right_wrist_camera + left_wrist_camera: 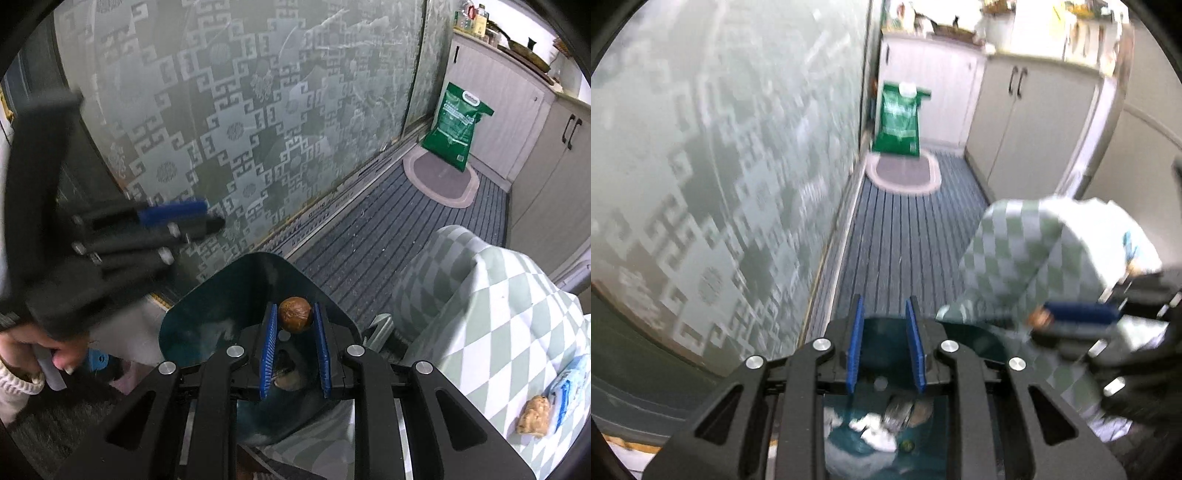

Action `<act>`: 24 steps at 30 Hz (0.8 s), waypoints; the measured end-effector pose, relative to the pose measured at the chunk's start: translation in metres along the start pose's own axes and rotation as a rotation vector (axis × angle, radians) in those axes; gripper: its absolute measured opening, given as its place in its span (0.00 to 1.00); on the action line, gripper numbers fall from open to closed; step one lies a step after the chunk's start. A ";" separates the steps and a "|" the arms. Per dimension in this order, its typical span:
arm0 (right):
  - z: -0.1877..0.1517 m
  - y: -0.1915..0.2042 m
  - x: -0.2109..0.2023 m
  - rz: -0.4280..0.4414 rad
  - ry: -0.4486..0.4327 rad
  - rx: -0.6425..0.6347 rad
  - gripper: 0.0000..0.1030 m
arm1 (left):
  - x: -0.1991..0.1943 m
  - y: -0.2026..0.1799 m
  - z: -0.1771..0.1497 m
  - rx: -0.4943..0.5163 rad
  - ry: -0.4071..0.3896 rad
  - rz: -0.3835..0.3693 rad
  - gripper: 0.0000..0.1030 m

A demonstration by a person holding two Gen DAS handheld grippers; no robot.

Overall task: Collect trash
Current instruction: 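Open the right tool over the teal bin to drop the brown nut, then move both tools back over the checked table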

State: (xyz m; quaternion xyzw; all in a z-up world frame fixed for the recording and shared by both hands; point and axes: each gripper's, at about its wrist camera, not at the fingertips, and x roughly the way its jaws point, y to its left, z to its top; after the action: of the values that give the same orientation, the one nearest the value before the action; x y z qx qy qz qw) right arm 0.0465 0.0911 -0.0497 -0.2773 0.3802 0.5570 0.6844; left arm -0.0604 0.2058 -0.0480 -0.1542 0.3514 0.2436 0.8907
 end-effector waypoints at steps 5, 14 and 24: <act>-0.004 0.008 0.011 0.014 0.052 -0.014 0.19 | -0.027 -0.001 0.009 -0.028 -0.123 0.004 0.24; -0.011 0.020 0.029 0.050 0.140 -0.038 0.20 | -0.045 0.002 0.016 -0.080 -0.225 -0.036 0.24; -0.010 0.019 0.019 0.095 0.098 -0.011 0.44 | -0.065 -0.007 0.022 -0.103 -0.317 -0.067 0.26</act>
State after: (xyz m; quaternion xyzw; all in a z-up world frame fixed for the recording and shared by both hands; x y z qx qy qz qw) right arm 0.0280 0.0979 -0.0698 -0.2897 0.4226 0.5766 0.6364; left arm -0.0857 0.1887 0.0138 -0.1710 0.1884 0.2528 0.9335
